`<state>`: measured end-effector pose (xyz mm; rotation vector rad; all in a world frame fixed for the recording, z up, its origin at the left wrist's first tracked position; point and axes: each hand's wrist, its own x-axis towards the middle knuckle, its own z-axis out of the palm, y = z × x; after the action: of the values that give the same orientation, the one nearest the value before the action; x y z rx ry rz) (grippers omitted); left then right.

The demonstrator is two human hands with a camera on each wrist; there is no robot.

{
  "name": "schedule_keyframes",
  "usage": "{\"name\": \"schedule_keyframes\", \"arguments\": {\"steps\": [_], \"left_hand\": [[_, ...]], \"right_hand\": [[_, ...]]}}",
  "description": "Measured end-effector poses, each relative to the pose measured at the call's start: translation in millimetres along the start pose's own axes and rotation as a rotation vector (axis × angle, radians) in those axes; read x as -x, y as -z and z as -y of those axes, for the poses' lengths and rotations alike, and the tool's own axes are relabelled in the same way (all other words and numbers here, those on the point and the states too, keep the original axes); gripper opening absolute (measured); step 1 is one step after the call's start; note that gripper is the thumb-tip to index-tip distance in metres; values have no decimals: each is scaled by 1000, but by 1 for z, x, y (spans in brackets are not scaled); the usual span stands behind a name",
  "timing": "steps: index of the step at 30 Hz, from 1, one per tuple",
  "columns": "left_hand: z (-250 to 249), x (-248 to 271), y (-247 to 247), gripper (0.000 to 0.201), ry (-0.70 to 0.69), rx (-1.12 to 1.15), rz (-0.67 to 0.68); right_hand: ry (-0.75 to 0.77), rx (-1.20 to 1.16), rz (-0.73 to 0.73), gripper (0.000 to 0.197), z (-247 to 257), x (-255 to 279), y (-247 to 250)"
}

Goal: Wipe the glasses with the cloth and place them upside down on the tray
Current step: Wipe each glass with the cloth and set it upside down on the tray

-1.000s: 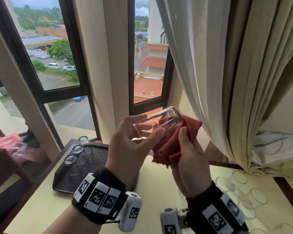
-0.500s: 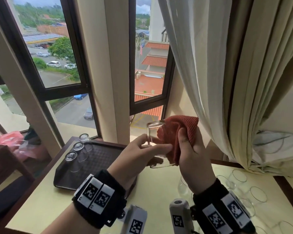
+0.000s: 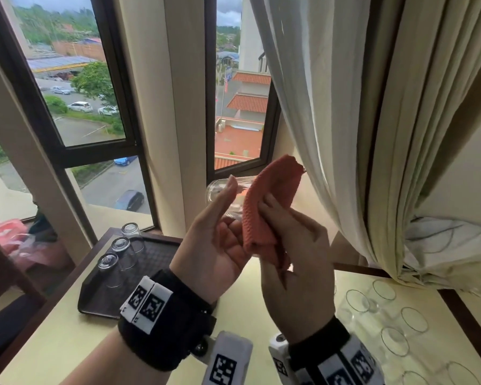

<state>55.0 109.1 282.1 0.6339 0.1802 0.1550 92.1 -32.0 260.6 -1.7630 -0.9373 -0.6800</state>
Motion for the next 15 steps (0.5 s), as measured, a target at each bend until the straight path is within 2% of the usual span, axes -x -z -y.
{"name": "schedule_keyframes", "arguments": {"steps": [1,3,6,9,11,13,15], "left_hand": [[-2,1,-1,99,-19,6,9],[-4,2,1,102,-68,-8,18],[-7,3,2,91,-145,-110,61],[-15,4,-2,83,-235,-218,123],[-20,4,-2,82,-296,-304,162],[-23,2,-2,62,-328,-414,187],[-19,3,-3,26,-300,-502,228]], "right_hand": [[17,17,46,53,-1,2,1],[47,20,160,62,-2,4,5],[57,17,297,77,7,-1,13],[53,61,363,91,15,-7,15],[60,86,377,85,15,-10,16],[84,102,382,66,16,-12,17],[23,69,400,63,16,-15,16]]}}
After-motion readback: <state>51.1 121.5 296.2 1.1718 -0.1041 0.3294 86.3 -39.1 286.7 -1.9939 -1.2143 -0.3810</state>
